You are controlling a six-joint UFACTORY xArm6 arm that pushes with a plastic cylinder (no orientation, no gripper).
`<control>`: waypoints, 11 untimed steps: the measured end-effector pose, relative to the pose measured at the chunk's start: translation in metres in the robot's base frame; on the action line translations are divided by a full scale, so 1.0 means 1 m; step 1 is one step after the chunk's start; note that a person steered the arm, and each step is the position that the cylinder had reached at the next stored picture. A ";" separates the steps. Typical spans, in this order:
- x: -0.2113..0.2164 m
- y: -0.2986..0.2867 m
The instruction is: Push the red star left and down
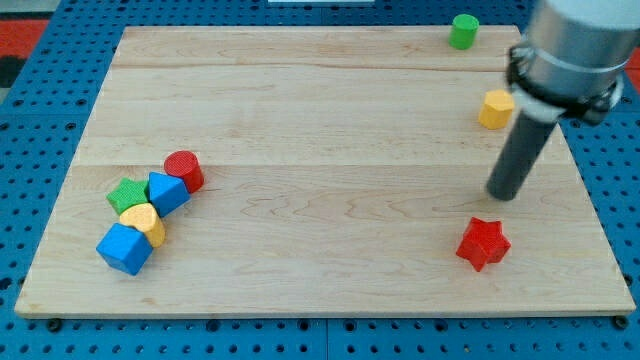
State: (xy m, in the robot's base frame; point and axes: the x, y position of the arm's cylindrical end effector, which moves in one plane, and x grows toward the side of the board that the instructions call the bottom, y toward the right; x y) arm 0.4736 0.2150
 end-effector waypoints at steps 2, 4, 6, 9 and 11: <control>0.099 0.050; 0.094 -0.002; 0.091 -0.085; 0.046 -0.108; 0.022 -0.161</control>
